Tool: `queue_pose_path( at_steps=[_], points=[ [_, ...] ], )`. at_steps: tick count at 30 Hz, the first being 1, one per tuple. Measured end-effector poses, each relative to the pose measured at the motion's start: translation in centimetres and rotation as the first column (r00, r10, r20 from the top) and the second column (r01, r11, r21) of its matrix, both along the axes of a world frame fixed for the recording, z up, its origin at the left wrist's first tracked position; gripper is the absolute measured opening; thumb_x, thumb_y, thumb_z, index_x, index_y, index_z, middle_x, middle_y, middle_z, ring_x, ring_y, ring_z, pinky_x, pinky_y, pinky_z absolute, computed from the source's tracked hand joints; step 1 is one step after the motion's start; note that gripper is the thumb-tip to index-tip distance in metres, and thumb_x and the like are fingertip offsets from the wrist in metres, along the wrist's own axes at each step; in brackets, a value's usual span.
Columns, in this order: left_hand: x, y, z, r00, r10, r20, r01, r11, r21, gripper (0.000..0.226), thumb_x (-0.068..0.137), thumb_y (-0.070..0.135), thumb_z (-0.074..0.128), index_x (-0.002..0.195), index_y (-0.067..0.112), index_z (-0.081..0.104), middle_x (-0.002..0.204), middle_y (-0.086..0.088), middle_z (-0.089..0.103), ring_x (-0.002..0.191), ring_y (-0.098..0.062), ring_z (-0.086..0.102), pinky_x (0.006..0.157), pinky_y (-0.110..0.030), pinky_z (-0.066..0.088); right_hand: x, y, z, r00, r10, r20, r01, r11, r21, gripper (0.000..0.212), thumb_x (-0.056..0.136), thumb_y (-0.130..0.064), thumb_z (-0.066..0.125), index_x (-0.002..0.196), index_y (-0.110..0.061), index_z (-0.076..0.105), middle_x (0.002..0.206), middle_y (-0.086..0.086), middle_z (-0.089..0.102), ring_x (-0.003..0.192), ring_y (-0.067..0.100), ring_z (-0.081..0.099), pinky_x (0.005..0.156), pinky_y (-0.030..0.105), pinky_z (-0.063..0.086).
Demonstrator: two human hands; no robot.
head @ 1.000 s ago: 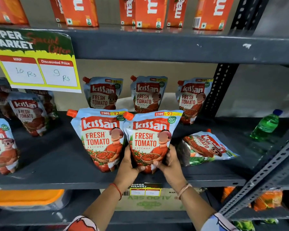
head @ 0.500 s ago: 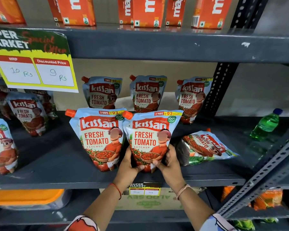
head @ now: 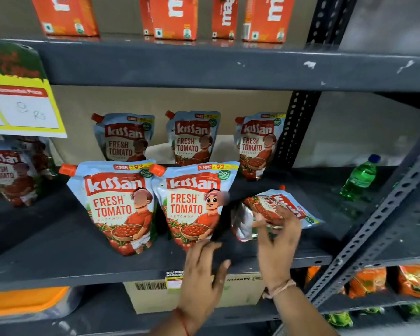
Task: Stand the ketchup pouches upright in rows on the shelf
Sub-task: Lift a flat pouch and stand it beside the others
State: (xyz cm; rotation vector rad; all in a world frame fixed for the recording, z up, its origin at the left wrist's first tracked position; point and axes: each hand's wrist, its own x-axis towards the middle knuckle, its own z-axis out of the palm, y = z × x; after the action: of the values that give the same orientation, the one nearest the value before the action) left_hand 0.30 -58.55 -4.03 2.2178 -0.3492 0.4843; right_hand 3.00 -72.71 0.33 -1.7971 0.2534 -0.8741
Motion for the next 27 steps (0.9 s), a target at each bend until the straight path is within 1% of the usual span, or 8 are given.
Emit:
queue_pose_path(
  at_steps=[2, 4, 6, 11, 15, 18, 21, 27],
  points=[
    [1.5, -2.2, 2.0, 0.999, -0.054, -0.001, 0.054, 0.997, 0.055, 0.057, 0.086, 0.058, 0.027, 0.124, 0.020, 0.045, 0.128, -0.008, 0.052, 0.122, -0.006, 0.033, 0.107, -0.009, 0.015, 0.7, -2.2, 0.2, 0.980, -0.177, -0.090, 0.187, 0.975, 0.119, 0.045, 0.077, -0.029, 0.065, 0.109, -0.001, 0.049, 0.109, 0.017, 0.047, 0.110, 0.033, 0.043, 0.097, 0.051, 0.039],
    [3.0, -4.3, 3.8, 0.991, -0.101, -0.083, 0.106, 0.993, 0.058, 0.080, 0.078, 0.067, 0.014, 0.136, 0.015, 0.035, 0.144, -0.007, 0.038, 0.135, -0.012, 0.027, 0.110, -0.016, 0.011, 0.8, -3.7, 0.2, 0.956, -0.216, -0.199, 0.254, 0.947, 0.194, 0.043, 0.078, -0.017, 0.067, 0.110, 0.005, 0.049, 0.114, 0.023, 0.048, 0.113, 0.031, 0.039, 0.100, 0.041, 0.035],
    [4.4, -6.0, 4.6, 0.968, -0.141, -0.207, 0.152, 0.988, 0.035, 0.088, 0.074, 0.068, 0.011, 0.141, 0.013, 0.023, 0.153, -0.005, 0.025, 0.141, -0.015, 0.018, 0.112, -0.019, 0.007, 1.0, -4.4, -0.3, 0.950, -0.141, -0.280, 0.230, 0.920, 0.319, 0.043, 0.079, -0.019, 0.067, 0.109, 0.004, 0.046, 0.114, 0.022, 0.052, 0.109, 0.028, 0.046, 0.088, 0.026, 0.037],
    [6.1, -8.3, 4.8, 0.911, -0.088, -0.402, 0.017, 0.984, -0.177, 0.061, 0.093, 0.042, 0.032, 0.142, 0.009, 0.019, 0.154, -0.013, 0.021, 0.142, -0.023, 0.017, 0.115, -0.029, 0.012, 2.5, -5.0, -2.4, 0.883, 0.221, -0.414, 0.165, 0.680, 0.714, 0.063, 0.073, -0.040, 0.071, 0.113, 0.002, 0.044, 0.111, 0.025, 0.057, 0.088, 0.036, 0.065, 0.052, 0.033, 0.056],
    [7.0, -8.9, 5.6, 0.830, 0.039, -0.556, -0.202, 0.951, -0.234, 0.066, 0.091, 0.048, 0.033, 0.142, 0.010, 0.017, 0.152, -0.022, 0.020, 0.140, -0.034, 0.019, 0.115, -0.042, 0.017, 3.2, -5.1, -1.7, 0.854, 0.302, -0.423, 0.166, 0.613, 0.772, 0.060, 0.076, -0.034, 0.069, 0.117, 0.002, 0.045, 0.110, 0.023, 0.061, 0.087, 0.033, 0.066, 0.063, 0.038, 0.056],
    [7.7, -8.9, 5.1, 0.753, -0.121, -0.646, -0.176, 0.910, -0.375, 0.071, 0.084, 0.060, 0.035, 0.142, 0.020, 0.022, 0.150, -0.017, 0.028, 0.136, -0.035, 0.031, 0.114, -0.048, 0.025, 3.7, -4.9, -1.1, 0.837, 0.370, -0.404, 0.134, 0.576, 0.806, 0.050, 0.082, -0.027, 0.064, 0.121, -0.003, 0.046, 0.105, 0.021, 0.059, 0.086, 0.033, 0.061, 0.073, 0.043, 0.052],
    [7.5, -8.5, 5.0, 0.729, -0.203, -0.654, -0.229, 0.829, -0.511, 0.065, 0.081, 0.061, 0.043, 0.129, 0.018, 0.038, 0.134, -0.015, 0.051, 0.119, -0.033, 0.051, 0.105, -0.046, 0.039, 3.7, -4.8, -0.9, 0.830, 0.392, -0.398, 0.140, 0.544, 0.827, 0.056, 0.080, -0.027, 0.066, 0.123, -0.004, 0.040, 0.099, 0.019, 0.058, 0.079, 0.032, 0.060, 0.061, 0.044, 0.052],
    [8.6, -7.6, 4.8, 0.699, -0.124, -0.704, -0.321, 0.826, -0.464, 0.061, 0.085, 0.055, 0.042, 0.128, 0.011, 0.045, 0.140, -0.015, 0.046, 0.129, -0.034, 0.041, 0.111, -0.040, 0.028, 3.6, -6.4, -1.1, 0.831, 0.385, -0.402, 0.121, 0.579, 0.806, 0.061, 0.077, -0.024, 0.069, 0.125, -0.015, 0.031, 0.114, 0.014, 0.053, 0.090, 0.030, 0.058, 0.052, 0.036, 0.050]
  ],
)
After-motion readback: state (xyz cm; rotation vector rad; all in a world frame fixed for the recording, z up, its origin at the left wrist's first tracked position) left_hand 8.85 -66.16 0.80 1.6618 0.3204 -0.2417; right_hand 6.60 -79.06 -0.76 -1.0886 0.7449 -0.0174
